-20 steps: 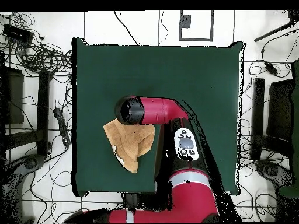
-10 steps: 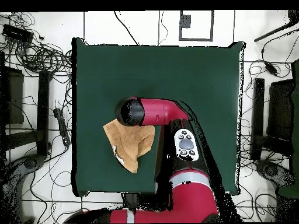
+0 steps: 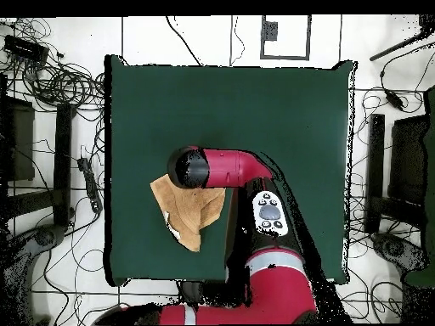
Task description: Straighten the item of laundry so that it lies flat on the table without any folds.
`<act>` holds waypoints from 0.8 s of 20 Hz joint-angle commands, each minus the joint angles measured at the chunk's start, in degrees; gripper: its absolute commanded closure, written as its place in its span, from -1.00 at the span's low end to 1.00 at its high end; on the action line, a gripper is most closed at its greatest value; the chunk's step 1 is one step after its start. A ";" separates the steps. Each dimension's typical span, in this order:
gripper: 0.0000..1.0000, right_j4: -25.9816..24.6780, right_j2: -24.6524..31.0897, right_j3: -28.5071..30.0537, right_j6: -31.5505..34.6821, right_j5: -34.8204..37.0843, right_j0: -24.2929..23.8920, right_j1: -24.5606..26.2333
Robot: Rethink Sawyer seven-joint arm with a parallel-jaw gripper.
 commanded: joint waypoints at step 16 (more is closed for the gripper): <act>-1.00 -5.77 3.36 1.89 3.74 -5.93 -0.45 8.30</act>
